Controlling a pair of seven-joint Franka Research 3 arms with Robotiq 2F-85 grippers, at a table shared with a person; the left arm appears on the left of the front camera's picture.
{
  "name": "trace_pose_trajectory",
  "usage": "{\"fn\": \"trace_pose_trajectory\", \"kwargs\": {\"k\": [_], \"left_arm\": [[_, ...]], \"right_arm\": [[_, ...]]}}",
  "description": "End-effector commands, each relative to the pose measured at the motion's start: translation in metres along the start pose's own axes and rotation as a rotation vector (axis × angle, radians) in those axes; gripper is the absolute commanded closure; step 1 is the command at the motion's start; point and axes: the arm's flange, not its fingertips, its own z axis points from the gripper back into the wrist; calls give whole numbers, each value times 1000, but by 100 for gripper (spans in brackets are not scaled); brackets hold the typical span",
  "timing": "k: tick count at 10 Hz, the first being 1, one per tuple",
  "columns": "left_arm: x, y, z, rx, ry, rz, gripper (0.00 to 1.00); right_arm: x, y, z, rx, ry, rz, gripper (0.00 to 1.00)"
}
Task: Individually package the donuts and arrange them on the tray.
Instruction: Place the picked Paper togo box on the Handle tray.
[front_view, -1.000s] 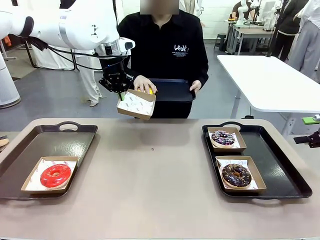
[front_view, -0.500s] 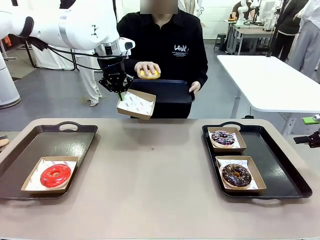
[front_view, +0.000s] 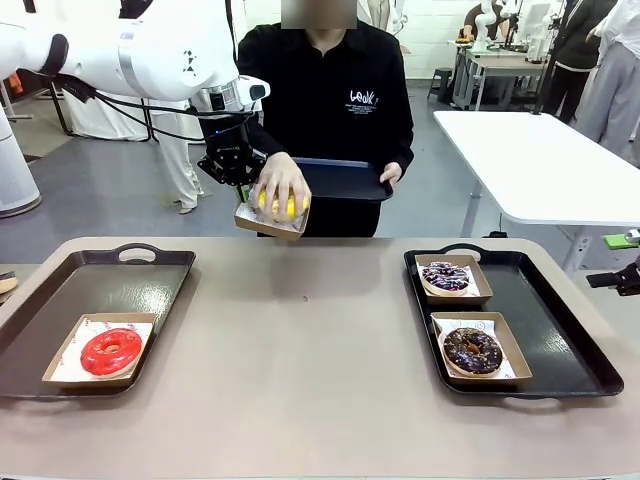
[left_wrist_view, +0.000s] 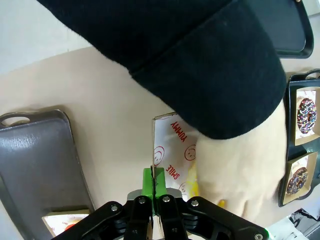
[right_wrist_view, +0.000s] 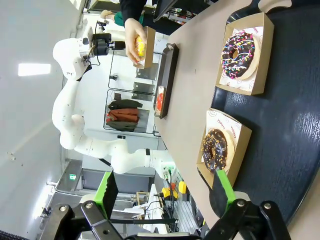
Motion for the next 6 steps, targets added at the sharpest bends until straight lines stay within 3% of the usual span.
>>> {"fn": "trace_pose_trajectory", "kwargs": {"k": [1, 6], "left_arm": [[-1, 0, 1, -9, -3, -6, 100], [-1, 0, 1, -9, -3, -6, 100]], "right_arm": [[0, 1, 0, 5, 2, 0, 0], [0, 1, 0, 5, 2, 0, 0]]}}
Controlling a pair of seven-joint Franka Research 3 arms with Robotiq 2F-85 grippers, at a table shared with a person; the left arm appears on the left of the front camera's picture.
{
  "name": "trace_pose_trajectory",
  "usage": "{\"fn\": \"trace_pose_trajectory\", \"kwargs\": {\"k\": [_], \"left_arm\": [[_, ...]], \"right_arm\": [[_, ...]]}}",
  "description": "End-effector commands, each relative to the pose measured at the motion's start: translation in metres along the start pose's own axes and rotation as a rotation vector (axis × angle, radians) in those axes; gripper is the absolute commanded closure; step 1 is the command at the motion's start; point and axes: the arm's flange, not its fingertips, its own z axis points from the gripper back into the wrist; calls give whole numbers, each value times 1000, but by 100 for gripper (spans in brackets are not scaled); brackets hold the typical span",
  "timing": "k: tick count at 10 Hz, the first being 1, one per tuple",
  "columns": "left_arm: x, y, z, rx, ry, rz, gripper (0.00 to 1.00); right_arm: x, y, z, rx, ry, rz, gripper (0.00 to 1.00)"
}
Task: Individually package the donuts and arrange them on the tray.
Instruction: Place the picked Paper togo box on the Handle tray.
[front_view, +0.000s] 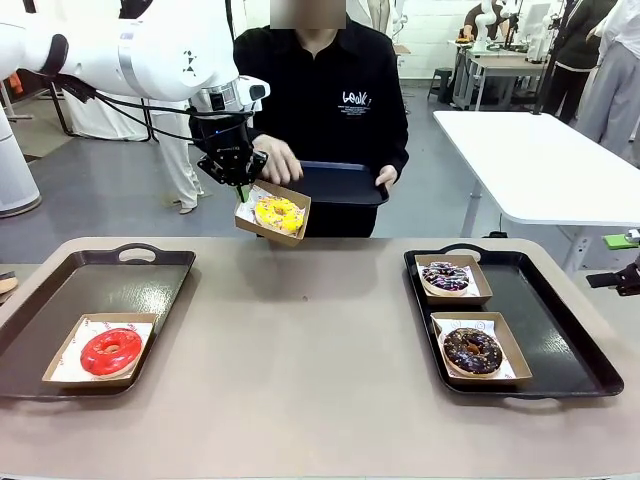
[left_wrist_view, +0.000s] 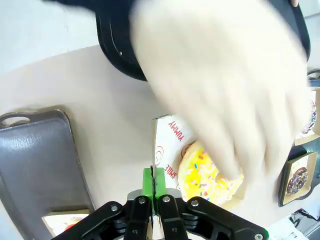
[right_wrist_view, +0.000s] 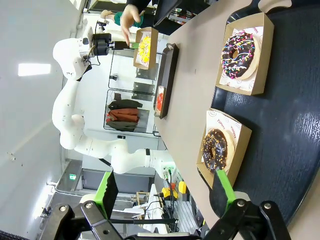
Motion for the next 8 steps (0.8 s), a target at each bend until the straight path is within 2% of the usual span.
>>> {"fn": "trace_pose_trajectory", "kwargs": {"k": [1, 4, 5, 8], "left_arm": [[-1, 0, 1, -9, -4, -6, 100], [0, 0, 0, 0, 0, 0, 99], [-9, 16, 9, 5, 20, 21, 99], [-64, 92, 22, 81, 100, 91, 99]], "right_arm": [[0, 1, 0, 5, 2, 0, 0], [0, 1, 0, 5, 2, 0, 0], [0, 1, 0, 5, 2, 0, 0], [0, 1, 0, 5, 2, 0, 0]]}}
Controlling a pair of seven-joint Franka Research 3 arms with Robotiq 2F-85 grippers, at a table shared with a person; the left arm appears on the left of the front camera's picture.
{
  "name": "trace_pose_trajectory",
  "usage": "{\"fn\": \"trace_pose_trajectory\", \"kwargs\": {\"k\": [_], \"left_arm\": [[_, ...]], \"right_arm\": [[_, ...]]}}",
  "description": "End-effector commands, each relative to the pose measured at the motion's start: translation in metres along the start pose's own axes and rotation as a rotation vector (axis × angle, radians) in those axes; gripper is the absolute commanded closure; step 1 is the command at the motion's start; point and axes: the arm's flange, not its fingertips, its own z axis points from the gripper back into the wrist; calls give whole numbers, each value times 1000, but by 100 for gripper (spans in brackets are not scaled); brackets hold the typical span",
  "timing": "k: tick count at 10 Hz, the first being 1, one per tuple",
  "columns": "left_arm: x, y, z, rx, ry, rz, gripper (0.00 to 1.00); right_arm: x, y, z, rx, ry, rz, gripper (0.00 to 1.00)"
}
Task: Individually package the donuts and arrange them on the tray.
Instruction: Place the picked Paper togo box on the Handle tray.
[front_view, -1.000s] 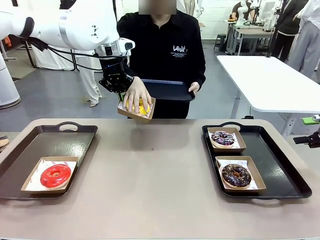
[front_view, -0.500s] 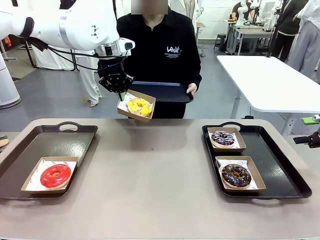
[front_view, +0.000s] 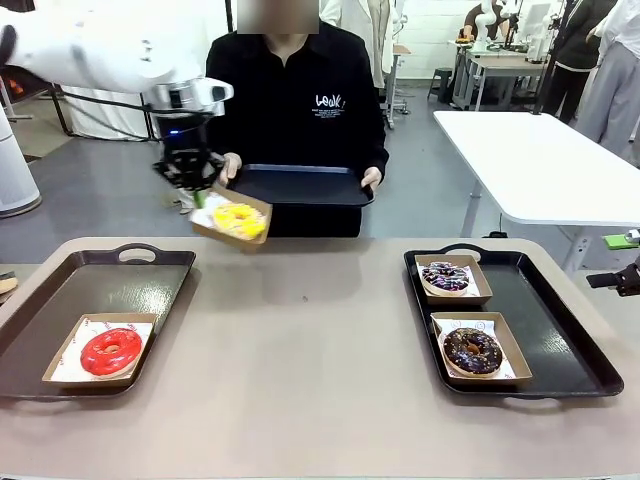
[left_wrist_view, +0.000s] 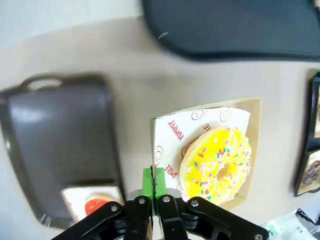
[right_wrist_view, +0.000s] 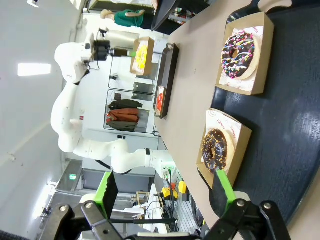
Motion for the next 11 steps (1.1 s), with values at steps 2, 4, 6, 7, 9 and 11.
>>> {"fn": "trace_pose_trajectory", "kwargs": {"k": [2, 4, 6, 7, 9, 11], "left_arm": [[-62, 81, -9, 77, 96, 84, 99], [-91, 145, -22, 40, 100, 179, 99], [-104, 197, -37, 21, 87, 245, 99], [-105, 211, -41, 4, 70, 256, 99], [-94, 213, -42, 11, 80, 242, 99], [-104, 222, -41, 45, 100, 265, 99]], "right_arm": [[0, 1, 0, 4, 2, 1, 0], [0, 1, 0, 4, 2, 1, 0], [0, 1, 0, 4, 2, 1, 0], [0, 1, 0, 4, 2, 1, 0], [0, 1, 0, 4, 2, 1, 0], [0, 1, 0, 4, 2, 1, 0]]}}
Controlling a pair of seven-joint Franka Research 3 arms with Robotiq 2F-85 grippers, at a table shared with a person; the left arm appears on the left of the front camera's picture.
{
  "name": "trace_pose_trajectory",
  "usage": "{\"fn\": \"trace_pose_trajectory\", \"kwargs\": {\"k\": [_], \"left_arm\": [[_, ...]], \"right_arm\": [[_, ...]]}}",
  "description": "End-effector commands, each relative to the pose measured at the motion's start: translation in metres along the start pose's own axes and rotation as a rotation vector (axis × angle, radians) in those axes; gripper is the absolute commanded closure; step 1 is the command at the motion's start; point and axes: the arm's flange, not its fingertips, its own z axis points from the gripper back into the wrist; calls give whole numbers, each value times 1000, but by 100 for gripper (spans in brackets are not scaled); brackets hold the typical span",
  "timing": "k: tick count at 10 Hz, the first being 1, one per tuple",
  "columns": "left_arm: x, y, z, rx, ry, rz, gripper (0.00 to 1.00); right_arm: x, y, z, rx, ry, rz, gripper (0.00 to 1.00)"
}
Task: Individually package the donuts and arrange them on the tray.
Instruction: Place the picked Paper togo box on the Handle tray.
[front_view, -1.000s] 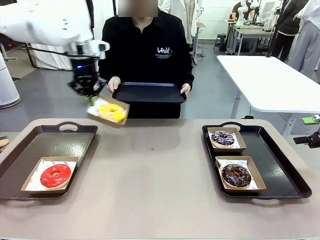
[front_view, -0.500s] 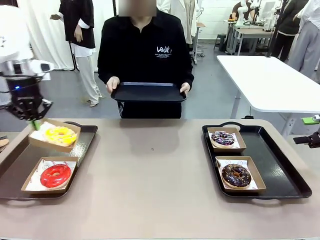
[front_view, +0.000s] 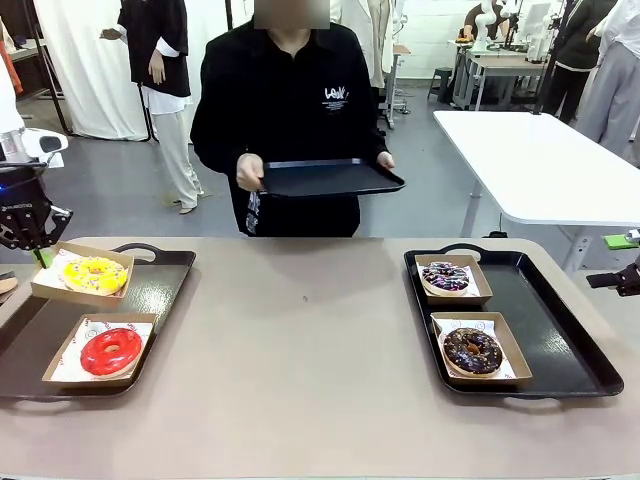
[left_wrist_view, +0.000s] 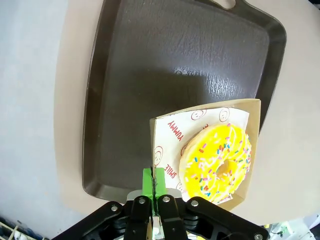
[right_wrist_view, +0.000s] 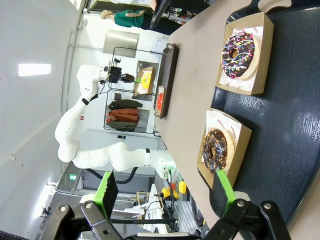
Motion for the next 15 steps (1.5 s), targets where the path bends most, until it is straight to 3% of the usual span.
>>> {"fn": "trace_pose_trajectory", "kwargs": {"k": [1, 3, 5, 9, 12, 15], "left_arm": [[-3, -1, 2, 2, 6, 4, 99], [0, 0, 0, 0, 1, -1, 99], [36, -9, -8, -42, 13, -110, 99], [103, -1, -28, -103, -7, -141, 99], [121, -6, -56, -65, -16, -165, 99], [117, -26, -76, -26, -45, -181, 99]], "right_arm": [[0, 1, 0, 4, 2, 1, 0], [0, 1, 0, 4, 2, 1, 0], [0, 1, 0, 4, 2, 1, 0], [0, 1, 0, 4, 2, 1, 0], [0, 1, 0, 4, 2, 1, 0], [0, 1, 0, 4, 2, 1, 0]]}}
